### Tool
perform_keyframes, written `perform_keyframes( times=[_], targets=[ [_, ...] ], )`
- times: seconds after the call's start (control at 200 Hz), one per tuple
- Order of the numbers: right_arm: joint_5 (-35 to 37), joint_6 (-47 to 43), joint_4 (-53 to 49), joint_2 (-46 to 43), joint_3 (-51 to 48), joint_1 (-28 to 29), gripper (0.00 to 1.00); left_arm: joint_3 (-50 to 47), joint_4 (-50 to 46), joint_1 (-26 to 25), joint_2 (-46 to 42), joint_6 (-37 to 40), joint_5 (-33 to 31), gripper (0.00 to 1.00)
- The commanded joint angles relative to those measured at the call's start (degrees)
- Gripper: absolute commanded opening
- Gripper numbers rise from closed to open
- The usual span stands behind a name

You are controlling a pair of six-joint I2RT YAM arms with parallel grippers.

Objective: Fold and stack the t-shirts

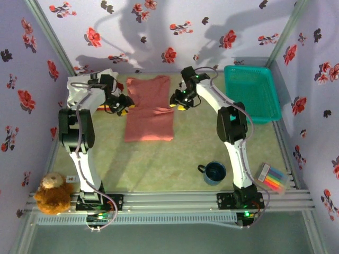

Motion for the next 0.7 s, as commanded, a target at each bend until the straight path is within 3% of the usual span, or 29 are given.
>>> perform_keyframes(
  times=[0.0, 0.355, 0.45, 0.605, 0.695],
  targets=[
    [-2.34, -1.55, -0.28, 3.92, 4.05, 0.19, 0.45, 3.35, -2.45, 0.07, 1.99, 2.97, -2.28, 0.49],
    [-5.48, 1.52, 0.93, 9.48, 9.25, 0.79, 0.45, 4.84, -2.94, -0.10, 3.91, 3.24, -2.05, 0.49],
    [-7.14, 1.93, 1.63, 10.46, 10.29, 1.23, 0.35, 4.38, -2.58, -0.11, 4.10, 3.16, -1.91, 0.49],
    [-9.19, 2.76, 3.19, 9.71, 11.39, 1.92, 0.01, 3.87, -2.57, -0.04, 3.33, 3.15, -1.78, 0.49],
    [-9.55, 3.64, 3.88, 8.59, 11.39, 2.19, 0.00, 3.82, -2.60, -0.02, 2.76, 3.15, -1.85, 0.49]
  ],
)
